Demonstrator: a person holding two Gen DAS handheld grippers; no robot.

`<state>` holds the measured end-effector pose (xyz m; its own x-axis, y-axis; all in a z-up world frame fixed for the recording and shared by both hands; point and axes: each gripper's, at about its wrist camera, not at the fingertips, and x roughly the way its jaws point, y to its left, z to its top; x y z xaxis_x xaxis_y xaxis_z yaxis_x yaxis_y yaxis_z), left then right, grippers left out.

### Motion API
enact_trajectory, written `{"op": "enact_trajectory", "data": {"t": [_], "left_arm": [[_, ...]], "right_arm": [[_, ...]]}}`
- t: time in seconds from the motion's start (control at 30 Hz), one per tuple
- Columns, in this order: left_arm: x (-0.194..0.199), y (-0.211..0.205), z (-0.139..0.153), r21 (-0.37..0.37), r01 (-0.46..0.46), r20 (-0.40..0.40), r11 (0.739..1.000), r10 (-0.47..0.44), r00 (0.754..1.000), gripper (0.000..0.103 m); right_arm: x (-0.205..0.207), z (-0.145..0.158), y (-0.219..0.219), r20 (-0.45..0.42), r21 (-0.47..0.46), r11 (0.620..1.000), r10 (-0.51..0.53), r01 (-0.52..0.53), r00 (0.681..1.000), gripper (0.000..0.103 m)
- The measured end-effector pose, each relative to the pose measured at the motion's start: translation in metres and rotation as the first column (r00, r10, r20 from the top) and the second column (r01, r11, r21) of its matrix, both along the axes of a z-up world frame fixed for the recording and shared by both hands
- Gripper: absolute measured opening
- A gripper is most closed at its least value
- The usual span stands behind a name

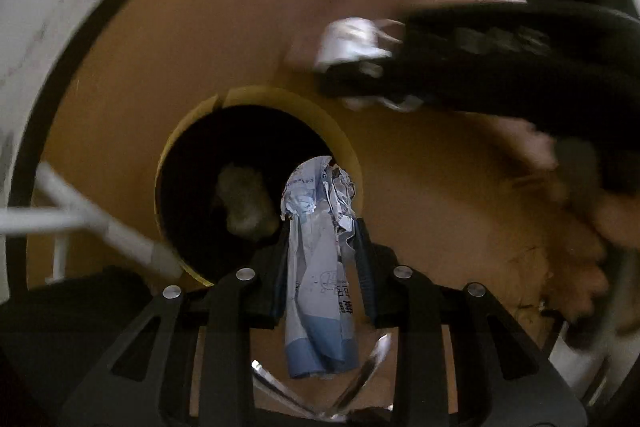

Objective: Collect trash
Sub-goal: 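Carry wrapper and mask over the trash bin and release them, then return both grippers to the desk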

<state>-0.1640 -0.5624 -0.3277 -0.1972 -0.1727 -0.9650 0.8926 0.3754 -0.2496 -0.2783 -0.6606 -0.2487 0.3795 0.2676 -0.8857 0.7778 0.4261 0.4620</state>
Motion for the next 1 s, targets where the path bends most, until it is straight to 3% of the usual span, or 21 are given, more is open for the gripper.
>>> {"op": "enact_trajectory", "data": {"t": [0.03,0.1,0.2,0.6,0.63,0.7,0.73,0.77,0.8,0.87,1.0], "left_arm": [[0.008,0.0,-0.029,0.073,-0.014,0.002,0.997,0.014,1.0,0.029],[0.015,0.004,-0.059,0.146,-0.022,-0.007,0.989,0.023,1.0,0.029],[0.02,0.008,-0.083,0.207,-0.029,-0.026,0.978,0.035,0.999,0.029],[0.019,-0.004,-0.093,0.207,-0.023,-0.053,0.978,0.035,0.998,0.029],[0.021,-0.004,-0.094,0.206,-0.026,-0.053,0.978,0.037,0.998,0.029],[0.02,-0.004,-0.094,0.208,-0.023,-0.031,0.978,0.03,0.999,0.03],[0.018,-0.003,-0.092,0.213,-0.021,-0.015,0.977,0.025,1.0,0.045],[0.018,-0.004,-0.092,0.219,-0.031,0.006,0.975,0.03,1.0,0.078],[0.018,-0.004,-0.091,0.209,-0.046,0.026,0.977,0.041,0.999,0.092],[0.019,-0.002,-0.084,0.165,-0.067,0.061,0.984,0.058,0.996,0.096],[0.014,-0.003,-0.065,0.095,-0.056,0.043,0.994,0.052,0.998,0.096]], "right_arm": [[0.0,-0.023,0.002,-0.034,0.037,0.999,-0.011,0.012,0.999,0.034],[0.0,-0.068,0.011,-0.105,0.104,0.994,-0.012,0.023,0.994,0.034],[0.002,-0.101,0.02,-0.15,0.167,0.985,-0.011,0.036,0.989,0.034],[0.008,-0.112,0.018,-0.162,0.191,0.98,-0.023,0.054,0.987,0.034],[0.008,-0.112,0.018,-0.156,0.195,0.979,-0.025,0.056,0.987,0.036],[0.008,-0.111,0.017,-0.145,0.201,0.977,-0.036,0.065,0.989,0.051],[0.007,-0.109,0.017,-0.141,0.196,0.978,-0.047,0.075,0.989,0.077],[0.007,-0.107,0.016,-0.132,0.186,0.979,-0.058,0.083,0.99,0.09],[0.007,-0.102,0.014,-0.124,0.168,0.982,-0.068,0.089,0.99,0.09],[0.006,-0.092,0.008,-0.135,0.129,0.987,-0.077,0.094,0.988,0.09],[-0.006,-0.049,-0.009,-0.106,0.043,0.988,-0.142,0.147,0.984,0.09]]}}
